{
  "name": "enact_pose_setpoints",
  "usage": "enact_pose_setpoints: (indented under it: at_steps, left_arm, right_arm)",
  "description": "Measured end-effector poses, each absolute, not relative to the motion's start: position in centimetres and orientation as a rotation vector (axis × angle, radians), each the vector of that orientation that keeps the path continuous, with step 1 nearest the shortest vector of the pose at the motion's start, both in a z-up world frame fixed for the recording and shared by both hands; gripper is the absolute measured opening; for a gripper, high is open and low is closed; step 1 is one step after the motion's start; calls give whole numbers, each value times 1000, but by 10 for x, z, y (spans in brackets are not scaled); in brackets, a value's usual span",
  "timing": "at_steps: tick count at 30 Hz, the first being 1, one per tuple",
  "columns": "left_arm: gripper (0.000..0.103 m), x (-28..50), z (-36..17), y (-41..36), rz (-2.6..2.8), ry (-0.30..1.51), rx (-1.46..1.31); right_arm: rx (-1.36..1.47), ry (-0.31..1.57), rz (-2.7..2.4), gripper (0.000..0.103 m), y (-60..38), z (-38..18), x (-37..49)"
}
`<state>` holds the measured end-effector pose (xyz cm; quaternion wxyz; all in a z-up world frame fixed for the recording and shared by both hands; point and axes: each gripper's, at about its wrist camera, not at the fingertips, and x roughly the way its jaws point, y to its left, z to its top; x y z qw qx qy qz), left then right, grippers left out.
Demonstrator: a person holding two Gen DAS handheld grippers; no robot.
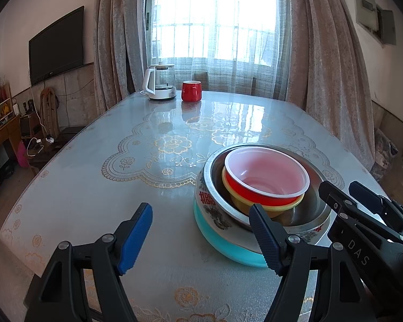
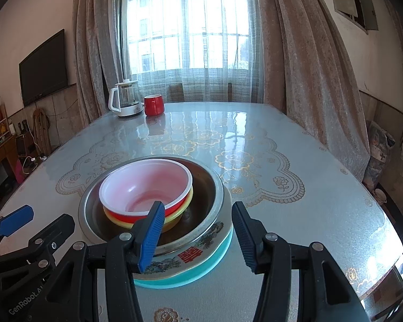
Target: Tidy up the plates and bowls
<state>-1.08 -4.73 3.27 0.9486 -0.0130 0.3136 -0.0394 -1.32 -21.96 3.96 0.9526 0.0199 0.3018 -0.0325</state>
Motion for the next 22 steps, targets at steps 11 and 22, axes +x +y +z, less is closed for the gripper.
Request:
enact_pose_setpoints:
  at_steps: [11, 22]
  left_arm:
    - [75, -6, 32, -48, -83, 635, -28]
    - [73, -3, 36, -49, -74, 578, -19]
  right_arm:
    - [38, 614, -67, 53, -221, 39, -9]
    - [45, 621, -74, 53, -225, 36, -4]
